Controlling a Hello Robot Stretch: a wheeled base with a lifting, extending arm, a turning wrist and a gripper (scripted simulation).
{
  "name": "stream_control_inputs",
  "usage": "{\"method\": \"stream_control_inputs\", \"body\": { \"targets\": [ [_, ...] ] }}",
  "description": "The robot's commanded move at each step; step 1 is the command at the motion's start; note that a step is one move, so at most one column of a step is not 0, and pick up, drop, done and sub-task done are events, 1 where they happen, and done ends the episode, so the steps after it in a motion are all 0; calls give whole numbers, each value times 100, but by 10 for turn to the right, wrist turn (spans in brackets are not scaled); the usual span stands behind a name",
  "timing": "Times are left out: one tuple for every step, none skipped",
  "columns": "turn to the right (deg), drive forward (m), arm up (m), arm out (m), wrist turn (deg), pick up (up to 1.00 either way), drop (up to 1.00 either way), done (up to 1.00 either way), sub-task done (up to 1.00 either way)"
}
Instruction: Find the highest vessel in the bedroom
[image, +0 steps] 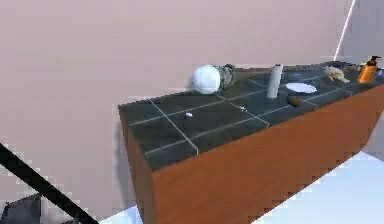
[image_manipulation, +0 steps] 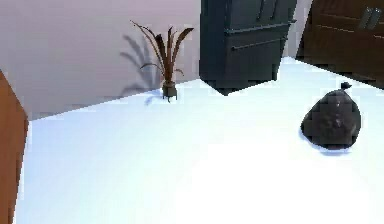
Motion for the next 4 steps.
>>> {"method": "stream_control_inputs", "body": {
  "targets": [
    [450,0,0,0,0,0,0,0,0],
    [450,0,0,0,0,0,0,0,0],
    [450,0,0,0,0,0,0,0,0],
    [240,0,0,0,0,0,0,0,0]
  ]
}}
